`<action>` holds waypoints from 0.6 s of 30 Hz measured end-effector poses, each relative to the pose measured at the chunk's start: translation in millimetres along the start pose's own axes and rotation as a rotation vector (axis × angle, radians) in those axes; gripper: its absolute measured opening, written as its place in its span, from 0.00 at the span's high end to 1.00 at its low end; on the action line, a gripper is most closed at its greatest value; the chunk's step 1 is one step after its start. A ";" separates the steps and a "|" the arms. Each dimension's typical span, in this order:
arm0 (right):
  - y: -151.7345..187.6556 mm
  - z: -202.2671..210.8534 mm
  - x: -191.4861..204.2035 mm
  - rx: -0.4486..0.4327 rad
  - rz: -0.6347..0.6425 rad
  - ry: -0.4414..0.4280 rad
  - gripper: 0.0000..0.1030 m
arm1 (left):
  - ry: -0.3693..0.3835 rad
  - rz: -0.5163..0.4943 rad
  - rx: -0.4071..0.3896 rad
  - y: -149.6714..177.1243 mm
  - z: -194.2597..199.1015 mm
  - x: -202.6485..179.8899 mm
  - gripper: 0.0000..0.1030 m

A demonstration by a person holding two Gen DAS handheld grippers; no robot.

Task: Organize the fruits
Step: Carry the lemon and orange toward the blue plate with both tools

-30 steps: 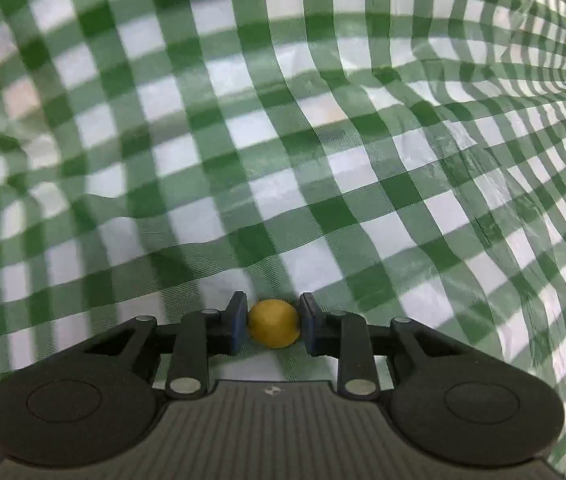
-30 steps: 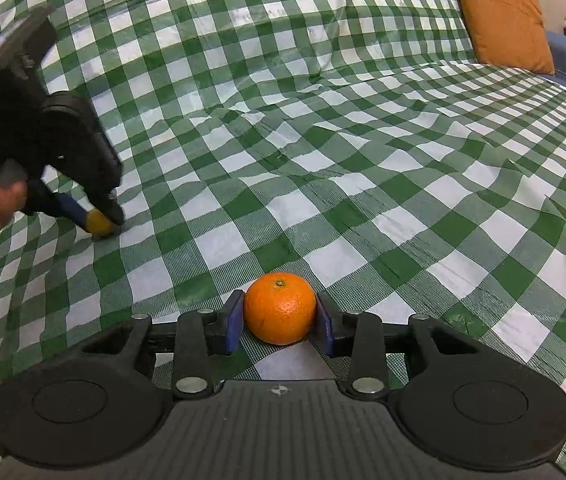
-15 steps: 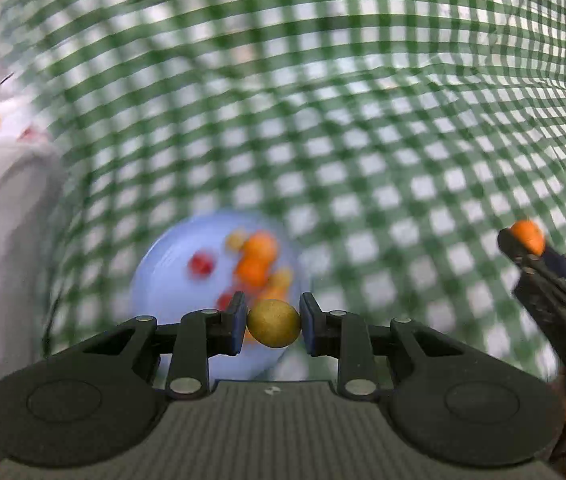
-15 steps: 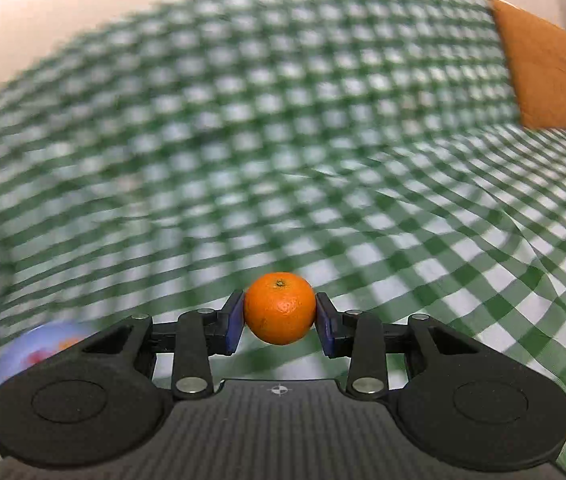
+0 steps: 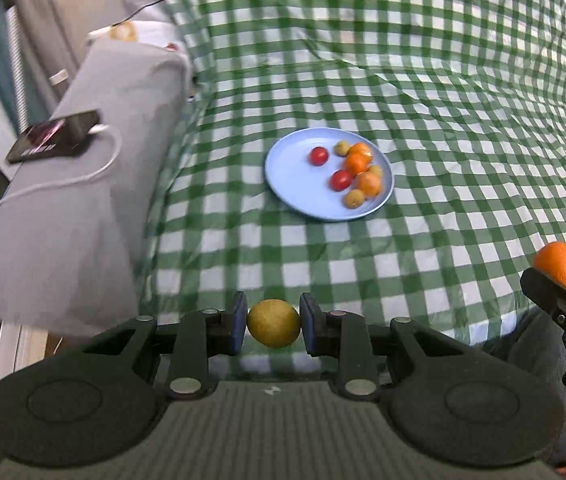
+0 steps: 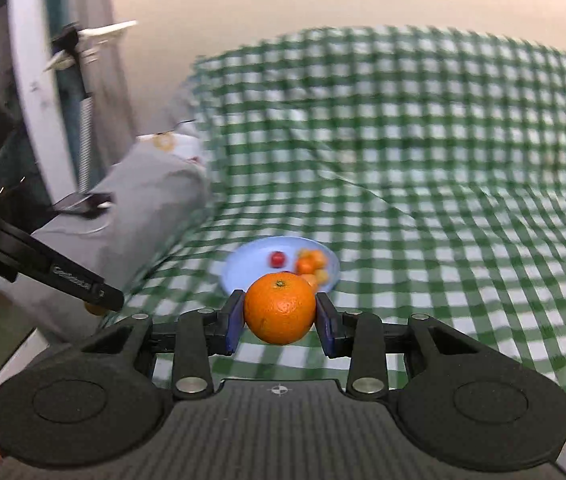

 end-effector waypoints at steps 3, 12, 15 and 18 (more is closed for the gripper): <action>2.0 5.4 20.9 0.009 0.048 -0.015 0.62 | 0.004 0.039 0.003 13.3 5.2 13.1 0.70; 5.3 7.3 46.1 0.036 0.119 -0.027 0.62 | 0.025 0.076 -0.011 23.0 11.9 26.0 0.70; 5.6 4.0 46.3 0.046 0.124 -0.026 0.62 | 0.032 0.076 -0.010 21.4 9.9 23.6 0.70; 7.7 2.1 44.2 0.053 0.123 -0.025 0.62 | 0.034 0.071 -0.011 19.5 7.7 21.2 0.70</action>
Point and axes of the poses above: each gripper's, at about its wrist camera, not at the fingertips, and z roughly against the way its jaws point, x to its left, y to its underside, the point moved 10 cm from there along -z, roughly the way its jaws point, and after that the axes turned 11 degrees about -y, right-handed, at the moved point
